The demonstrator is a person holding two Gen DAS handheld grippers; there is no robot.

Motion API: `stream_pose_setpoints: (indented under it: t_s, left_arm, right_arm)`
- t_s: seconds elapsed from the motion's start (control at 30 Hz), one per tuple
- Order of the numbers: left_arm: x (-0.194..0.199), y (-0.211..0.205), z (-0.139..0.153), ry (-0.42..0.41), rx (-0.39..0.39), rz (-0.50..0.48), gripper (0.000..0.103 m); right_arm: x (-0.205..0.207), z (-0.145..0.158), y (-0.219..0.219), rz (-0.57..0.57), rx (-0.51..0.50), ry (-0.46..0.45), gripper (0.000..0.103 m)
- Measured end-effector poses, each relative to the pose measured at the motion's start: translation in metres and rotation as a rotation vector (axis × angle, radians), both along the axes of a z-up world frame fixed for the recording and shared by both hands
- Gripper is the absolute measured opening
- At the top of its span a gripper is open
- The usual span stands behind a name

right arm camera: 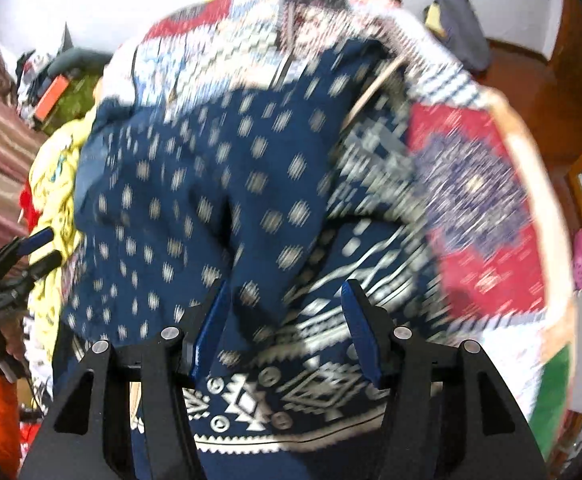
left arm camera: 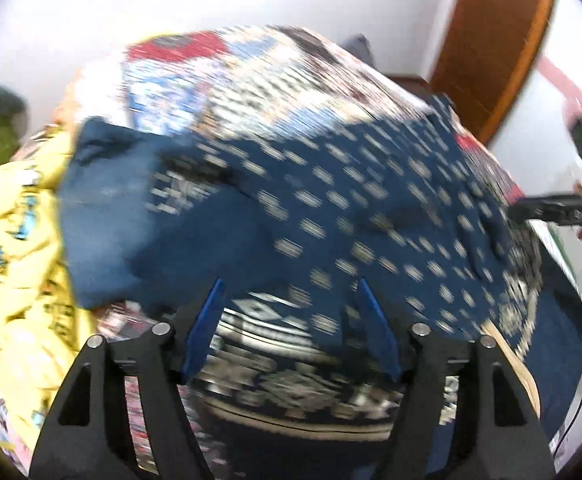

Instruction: Fold large clothes

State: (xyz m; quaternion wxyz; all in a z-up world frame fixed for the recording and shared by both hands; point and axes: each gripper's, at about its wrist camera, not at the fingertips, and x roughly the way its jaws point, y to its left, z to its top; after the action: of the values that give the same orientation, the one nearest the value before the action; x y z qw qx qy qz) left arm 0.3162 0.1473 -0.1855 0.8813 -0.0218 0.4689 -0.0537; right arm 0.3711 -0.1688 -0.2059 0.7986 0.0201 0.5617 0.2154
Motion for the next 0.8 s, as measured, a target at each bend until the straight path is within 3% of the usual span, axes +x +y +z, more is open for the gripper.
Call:
stream_pose_setpoints:
  t_s: [0.13, 0.33, 0.47, 0.6, 0.7, 0.8]
  left_arm:
    - [0.022, 0.056, 0.007, -0.011, 0.013, 0.141, 0.073]
    - [0.052, 0.122, -0.027, 0.065, -0.109, 0.274, 0.073]
    - [0.074, 0.13, -0.064, 0.129, -0.212, 0.276, 0.073]
    - [0.099, 0.13, -0.093, 0.162, -0.3, 0.263, 0.073]
    - [0.121, 0.132, -0.109, 0.167, -0.331, 0.282, 0.073]
    - [0.135, 0.134, -0.111, 0.121, -0.331, 0.288, 0.073]
  right_arm:
    - [0.016, 0.017, -0.025, -0.061, 0.042, -0.057, 0.054]
    - [0.05, 0.007, -0.043, -0.148, 0.039, -0.069, 0.054]
    - [0.077, -0.022, -0.048, -0.201, 0.052, 0.005, 0.054]
    - [0.1, -0.048, -0.051, -0.222, 0.144, 0.104, 0.054]
    - [0.113, -0.05, -0.043, -0.197, 0.185, 0.085, 0.054]
    - [0.126, -0.049, -0.031, -0.158, 0.17, 0.053, 0.054]
